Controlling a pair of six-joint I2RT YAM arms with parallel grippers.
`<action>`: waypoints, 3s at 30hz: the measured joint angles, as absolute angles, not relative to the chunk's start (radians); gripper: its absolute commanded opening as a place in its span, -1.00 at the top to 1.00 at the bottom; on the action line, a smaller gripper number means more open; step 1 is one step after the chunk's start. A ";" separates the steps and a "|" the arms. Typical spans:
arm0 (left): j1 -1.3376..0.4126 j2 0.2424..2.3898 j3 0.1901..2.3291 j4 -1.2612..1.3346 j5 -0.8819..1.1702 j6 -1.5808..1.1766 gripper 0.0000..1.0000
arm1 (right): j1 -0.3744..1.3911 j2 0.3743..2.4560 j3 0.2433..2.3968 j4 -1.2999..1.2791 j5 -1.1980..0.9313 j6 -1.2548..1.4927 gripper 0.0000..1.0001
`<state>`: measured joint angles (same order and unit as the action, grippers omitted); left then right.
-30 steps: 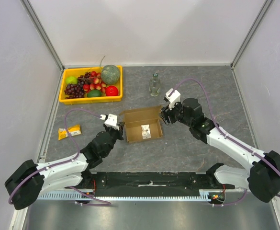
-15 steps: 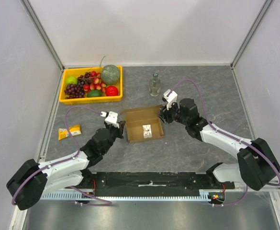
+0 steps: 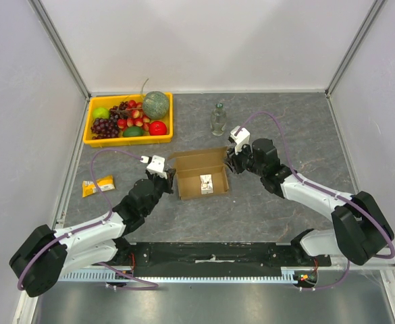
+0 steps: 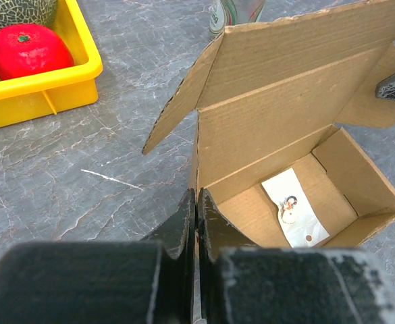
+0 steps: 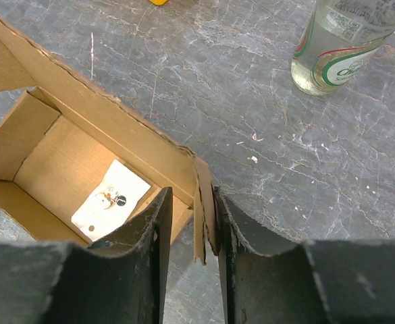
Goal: Fold the paper box
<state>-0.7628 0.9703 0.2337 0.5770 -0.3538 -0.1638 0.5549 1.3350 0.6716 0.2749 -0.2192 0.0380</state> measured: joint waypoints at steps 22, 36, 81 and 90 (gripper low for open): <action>-0.752 1.018 0.239 0.610 -0.356 -0.163 0.96 | 0.548 1.364 0.652 0.311 -0.228 0.107 0.96; -0.742 1.211 0.362 0.710 -0.391 -0.162 0.96 | 0.627 1.375 0.630 0.457 0.056 0.192 1.00; -0.741 1.380 0.320 0.892 -0.390 -0.265 0.96 | 0.895 1.537 0.526 0.795 0.712 0.351 0.96; -0.741 1.377 0.306 0.900 -0.388 -0.281 0.96 | 0.925 1.568 0.524 0.850 0.768 0.349 0.95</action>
